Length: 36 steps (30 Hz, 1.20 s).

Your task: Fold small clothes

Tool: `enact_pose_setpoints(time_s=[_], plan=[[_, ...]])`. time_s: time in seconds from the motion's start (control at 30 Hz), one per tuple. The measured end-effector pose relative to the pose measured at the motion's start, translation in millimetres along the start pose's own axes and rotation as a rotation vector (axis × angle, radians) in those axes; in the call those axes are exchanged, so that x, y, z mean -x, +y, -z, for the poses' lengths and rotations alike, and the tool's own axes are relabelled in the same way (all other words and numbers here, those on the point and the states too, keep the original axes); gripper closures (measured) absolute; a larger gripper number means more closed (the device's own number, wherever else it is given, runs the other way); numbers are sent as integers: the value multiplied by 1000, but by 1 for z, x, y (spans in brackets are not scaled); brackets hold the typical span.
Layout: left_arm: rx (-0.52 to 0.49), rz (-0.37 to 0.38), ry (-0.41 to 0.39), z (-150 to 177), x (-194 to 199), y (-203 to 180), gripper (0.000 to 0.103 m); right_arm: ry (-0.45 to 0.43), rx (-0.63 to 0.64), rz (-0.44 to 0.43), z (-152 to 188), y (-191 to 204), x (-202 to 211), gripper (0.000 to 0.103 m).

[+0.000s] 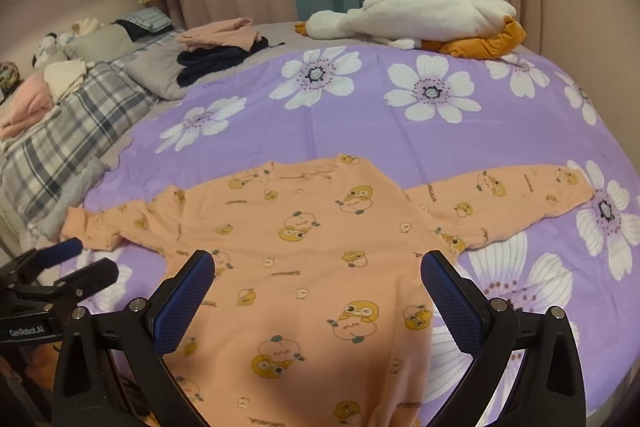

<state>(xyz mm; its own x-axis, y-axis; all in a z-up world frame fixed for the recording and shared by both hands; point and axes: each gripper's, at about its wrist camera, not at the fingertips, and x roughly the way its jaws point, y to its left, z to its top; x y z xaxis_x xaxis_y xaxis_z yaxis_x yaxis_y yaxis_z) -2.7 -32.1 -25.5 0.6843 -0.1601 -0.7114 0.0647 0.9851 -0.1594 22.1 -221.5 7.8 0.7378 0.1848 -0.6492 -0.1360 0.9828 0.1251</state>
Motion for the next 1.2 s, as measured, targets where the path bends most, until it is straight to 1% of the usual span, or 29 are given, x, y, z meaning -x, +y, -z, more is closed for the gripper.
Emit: enact_pose_setpoints(time_s=[0.17,0.33,0.47,0.67,0.8,1.03,1.2], plan=[[0,4,-7,0,2,0,2,-10,-11,60,-3,0,0,1],[-1,2,-11,-1,2,0,2,-8,-32,50,-4,-2,-2,1],[-5,-19,-16,-1,3,1,2,-9,-26,59,-5,-1,-2,1],[4,-18,-7,-1,2,3,2,-2,-40,66,-4,-3,-3,1],[10,-1,0,0,0,3,3,0,-43,68,-4,-5,-2,1],[6,3,10,0,-4,0,3,-4,-58,58,-3,-9,-1,1],[15,15,33,1,-8,-2,4,-9,-42,87,-3,-7,-1,1]])
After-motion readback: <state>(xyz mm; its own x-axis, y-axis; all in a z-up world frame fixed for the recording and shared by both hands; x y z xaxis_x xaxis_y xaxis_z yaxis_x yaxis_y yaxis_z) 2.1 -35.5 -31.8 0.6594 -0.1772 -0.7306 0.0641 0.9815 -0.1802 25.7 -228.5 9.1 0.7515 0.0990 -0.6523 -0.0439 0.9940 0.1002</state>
